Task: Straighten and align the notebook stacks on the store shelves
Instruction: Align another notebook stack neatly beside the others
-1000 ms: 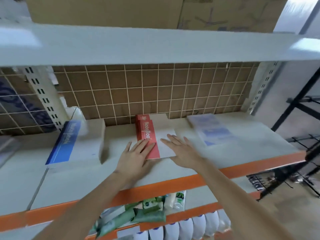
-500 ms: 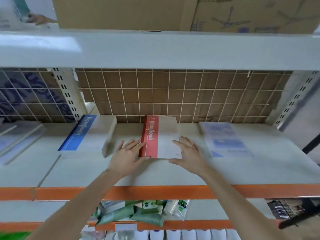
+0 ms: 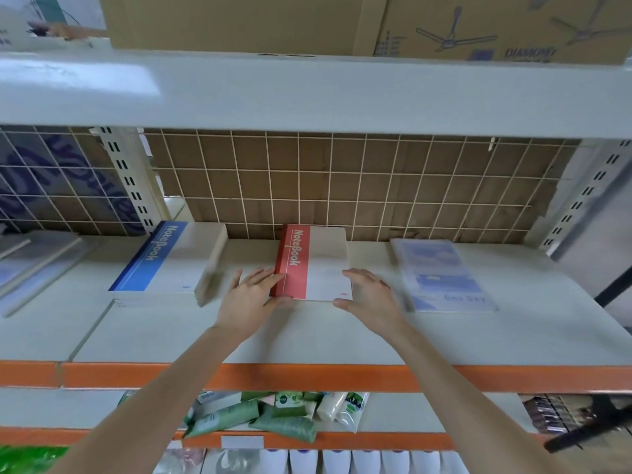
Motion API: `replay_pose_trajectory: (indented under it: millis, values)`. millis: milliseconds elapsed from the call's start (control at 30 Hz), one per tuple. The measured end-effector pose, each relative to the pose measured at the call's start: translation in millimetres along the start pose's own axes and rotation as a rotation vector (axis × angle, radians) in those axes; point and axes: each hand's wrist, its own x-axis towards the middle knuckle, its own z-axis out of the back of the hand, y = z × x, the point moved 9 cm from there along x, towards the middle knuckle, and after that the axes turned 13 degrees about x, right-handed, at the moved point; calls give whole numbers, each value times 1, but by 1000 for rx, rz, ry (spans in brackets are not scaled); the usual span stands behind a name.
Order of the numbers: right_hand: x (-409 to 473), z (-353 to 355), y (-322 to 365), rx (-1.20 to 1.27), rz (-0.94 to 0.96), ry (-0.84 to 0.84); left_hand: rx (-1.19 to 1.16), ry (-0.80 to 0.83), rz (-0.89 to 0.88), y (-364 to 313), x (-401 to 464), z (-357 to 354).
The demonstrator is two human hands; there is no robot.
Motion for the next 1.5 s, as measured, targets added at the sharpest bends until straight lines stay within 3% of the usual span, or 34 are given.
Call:
replay_pose_trajectory:
  millis: [500,800,1100,1300,1500]
  values:
    - [6,4,-5,51,-46,4,-144,36,-55,3,7,-14]
    - [6,5,-8,44,-51,-1,-178,2,-27,7,10,-7]
    - [12,6,-13,0,-45,-19,-198,74,17,11,14,-5]
    - [10,-1,-9,-85,11,56,-267,85,38,14,-5,-14]
    - [12,-23,53,-167,291,-14,-120,-26,121,54,-49,0]
